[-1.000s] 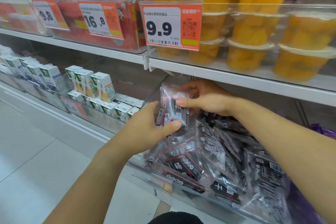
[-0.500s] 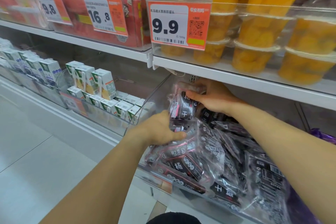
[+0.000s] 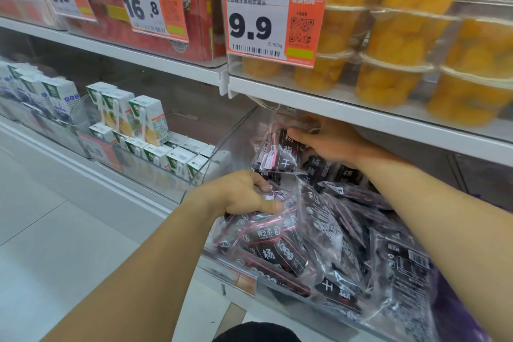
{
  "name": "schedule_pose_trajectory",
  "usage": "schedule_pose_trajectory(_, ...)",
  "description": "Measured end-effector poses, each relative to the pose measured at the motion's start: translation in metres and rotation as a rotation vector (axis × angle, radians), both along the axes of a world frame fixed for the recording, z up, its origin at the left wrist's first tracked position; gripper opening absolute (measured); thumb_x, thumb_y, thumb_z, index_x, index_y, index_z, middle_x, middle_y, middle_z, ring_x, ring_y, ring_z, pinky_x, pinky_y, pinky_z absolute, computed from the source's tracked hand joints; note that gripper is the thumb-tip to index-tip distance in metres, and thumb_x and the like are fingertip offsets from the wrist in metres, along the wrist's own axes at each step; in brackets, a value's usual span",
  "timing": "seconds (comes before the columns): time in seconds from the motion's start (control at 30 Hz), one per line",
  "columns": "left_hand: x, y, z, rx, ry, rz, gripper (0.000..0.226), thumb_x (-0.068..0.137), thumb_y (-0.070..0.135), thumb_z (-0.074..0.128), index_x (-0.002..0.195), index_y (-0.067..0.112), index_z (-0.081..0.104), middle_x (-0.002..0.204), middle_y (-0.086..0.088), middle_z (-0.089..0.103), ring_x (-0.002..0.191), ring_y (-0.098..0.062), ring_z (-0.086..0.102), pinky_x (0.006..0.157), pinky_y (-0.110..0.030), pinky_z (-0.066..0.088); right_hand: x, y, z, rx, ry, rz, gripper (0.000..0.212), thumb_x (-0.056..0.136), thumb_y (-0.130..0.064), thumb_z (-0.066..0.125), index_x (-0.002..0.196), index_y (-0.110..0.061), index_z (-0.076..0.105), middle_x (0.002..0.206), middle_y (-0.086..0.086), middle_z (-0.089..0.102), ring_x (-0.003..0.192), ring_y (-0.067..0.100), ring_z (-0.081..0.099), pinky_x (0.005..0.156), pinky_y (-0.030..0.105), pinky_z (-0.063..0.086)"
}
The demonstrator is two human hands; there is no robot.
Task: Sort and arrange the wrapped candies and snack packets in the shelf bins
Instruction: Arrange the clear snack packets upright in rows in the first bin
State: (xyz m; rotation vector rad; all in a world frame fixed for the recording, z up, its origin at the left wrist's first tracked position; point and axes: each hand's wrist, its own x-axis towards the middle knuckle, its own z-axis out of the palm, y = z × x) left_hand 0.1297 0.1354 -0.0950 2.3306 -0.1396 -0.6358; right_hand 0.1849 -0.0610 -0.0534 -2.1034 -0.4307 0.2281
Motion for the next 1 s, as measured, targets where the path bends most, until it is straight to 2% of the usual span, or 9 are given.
schedule_pose_trajectory(0.17, -0.01, 0.009, 0.007, -0.029, -0.025, 0.002, 0.043, 0.077, 0.04, 0.081, 0.107, 0.021, 0.057, 0.119, 0.001, 0.061, 0.11, -0.017, 0.059, 0.097, -0.032, 0.048, 0.003, 0.003, -0.005, -0.045, -0.096, -0.095, 0.026, 0.087, -0.052, 0.066, 0.113, -0.052, 0.065, 0.126, -0.021, 0.064, 0.108, 0.016, 0.068, 0.097, 0.047, 0.053)
schedule_pose_trajectory(0.27, -0.019, 0.017, 0.015, -0.027, -0.086, -0.031, 0.044, 0.079, 0.033, 0.081, 0.112, 0.024, 0.055, 0.11, 0.003, 0.057, 0.104, -0.016, 0.058, 0.088, -0.026, 0.049, -0.001, 0.006, -0.003, -0.128, -0.172, -0.152, 0.033, 0.092, -0.041, 0.068, 0.122, -0.03, 0.059, 0.117, -0.017, 0.056, 0.107, 0.007, 0.057, 0.093, 0.025, 0.045)
schedule_pose_trajectory(0.33, -0.024, 0.018, 0.018, 0.003, -0.141, -0.056, 0.049, 0.08, 0.034, 0.079, 0.12, 0.024, 0.052, 0.105, 0.006, 0.053, 0.099, -0.015, 0.058, 0.078, -0.018, 0.045, -0.005, 0.012, -0.001, -0.158, -0.22, -0.185, 0.029, 0.09, -0.042, 0.07, 0.114, -0.031, 0.058, 0.106, -0.017, 0.059, 0.098, 0.005, 0.057, 0.079, 0.013, 0.04)
schedule_pose_trajectory(0.43, -0.027, 0.017, 0.022, 0.023, -0.202, -0.071, 0.044, 0.08, 0.036, 0.08, 0.114, 0.026, 0.055, 0.099, 0.007, 0.052, 0.093, -0.013, 0.058, 0.074, -0.02, 0.043, -0.014, 0.027, -0.008, -0.168, -0.298, -0.198, 0.026, 0.084, -0.039, 0.077, 0.101, -0.024, 0.063, 0.086, -0.026, 0.057, 0.077, -0.011, 0.054, 0.061, 0.0, 0.034)
schedule_pose_trajectory(0.53, -0.033, 0.02, 0.023, 0.045, -0.267, -0.055, 0.035, 0.078, 0.041, 0.08, 0.099, 0.032, 0.053, 0.098, 0.01, 0.054, 0.089, -0.009, 0.056, 0.074, -0.022, 0.043, -0.017, 0.038, -0.019, -0.307, -0.266, -0.078, 0.043, 0.077, -0.041, 0.083, 0.108, -0.017, 0.067, 0.097, -0.009, 0.065, 0.082, 0.005, 0.062, 0.064, 0.016, 0.044)
schedule_pose_trajectory(0.67, -0.041, 0.022, 0.02, 0.113, -0.326, -0.026, 0.042, 0.08, 0.049, 0.076, 0.108, 0.028, 0.054, 0.096, 0.018, 0.053, 0.093, -0.006, 0.056, 0.075, -0.019, 0.041, -0.012, 0.035, -0.013, -0.564, -0.132, -0.089, 0.053, 0.069, -0.043, 0.088, 0.113, -0.02, 0.069, 0.108, -0.006, 0.061, 0.089, 0.011, 0.057, 0.074, 0.019, 0.041)
schedule_pose_trajectory(0.77, -0.04, 0.021, 0.021, 0.165, -0.332, -0.008, 0.046, 0.08, 0.053, 0.073, 0.109, 0.026, 0.051, 0.1, 0.013, 0.055, 0.098, -0.011, 0.057, 0.08, -0.023, 0.046, -0.013, 0.035, -0.008, -0.487, -0.181, -0.179, 0.055, 0.06, -0.048, 0.091, 0.106, -0.023, 0.072, 0.099, -0.01, 0.061, 0.085, 0.006, 0.056, 0.072, 0.016, 0.04)
schedule_pose_trajectory(0.87, -0.041, 0.02, 0.02, 0.151, -0.329, 0.012, 0.046, 0.08, 0.052, 0.074, 0.11, 0.026, 0.051, 0.1, 0.011, 0.057, 0.098, -0.012, 0.058, 0.085, -0.028, 0.049, -0.015, 0.041, -0.014, -0.418, -0.172, -0.216, 0.052, 0.057, -0.05, 0.093, 0.094, -0.025, 0.065, 0.096, -0.011, 0.061, 0.075, -0.001, 0.052, 0.058, 0.015, 0.04)
schedule_pose_trajectory(1.0, -0.042, 0.02, 0.018, 0.145, -0.335, 0.025, 0.052, 0.082, 0.053, 0.072, 0.119, 0.023, 0.052, 0.099, 0.011, 0.056, 0.097, -0.012, 0.057, 0.081, -0.025, 0.045, -0.013, 0.037, -0.011, -0.459, -0.078, -0.157, 0.053, 0.062, -0.063, 0.083, 0.095, -0.026, 0.064, 0.095, -0.01, 0.063, 0.085, 0.009, 0.06, 0.071, 0.024, 0.049)
